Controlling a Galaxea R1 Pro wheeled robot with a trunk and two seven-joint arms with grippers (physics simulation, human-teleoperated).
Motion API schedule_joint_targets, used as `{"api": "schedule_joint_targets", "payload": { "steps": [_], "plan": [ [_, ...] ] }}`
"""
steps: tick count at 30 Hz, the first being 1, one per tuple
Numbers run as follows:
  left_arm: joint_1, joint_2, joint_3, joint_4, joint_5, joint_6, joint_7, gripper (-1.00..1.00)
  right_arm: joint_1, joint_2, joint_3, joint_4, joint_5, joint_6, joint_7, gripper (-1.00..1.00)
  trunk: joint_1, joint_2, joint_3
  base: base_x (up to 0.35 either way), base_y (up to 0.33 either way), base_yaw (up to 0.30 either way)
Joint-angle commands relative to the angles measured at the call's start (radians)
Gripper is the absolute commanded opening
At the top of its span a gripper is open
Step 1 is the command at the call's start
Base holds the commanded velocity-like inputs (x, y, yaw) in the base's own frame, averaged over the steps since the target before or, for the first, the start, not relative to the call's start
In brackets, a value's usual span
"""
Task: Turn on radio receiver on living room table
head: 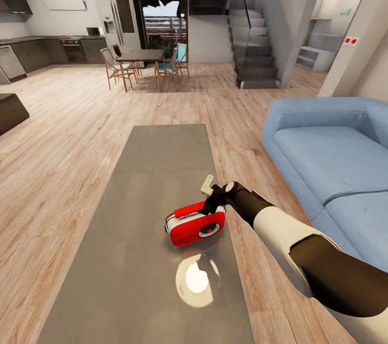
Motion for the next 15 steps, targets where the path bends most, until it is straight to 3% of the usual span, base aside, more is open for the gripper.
{"api": "schedule_joint_targets", "payload": {
  "steps": [1, 15],
  "plan": [
    [0.0, 0.0, 0.0, 0.0, 0.0, 0.0, 0.0, 1.0, 0.0, 0.0, 0.0, 0.0, 0.0, -0.006, 0.0, 1.0, 0.004, -0.007, -0.003, 0.0, 0.0, 0.0],
    [0.0, -0.001, 0.0, 0.0, 0.0, -0.002, 0.0, 1.0, 0.0, -0.006, 0.0, 0.001, -0.001, -0.041, -0.015, 1.0, 0.012, -0.021, -0.009, 0.0, 0.0, 0.0]
  ]
}}
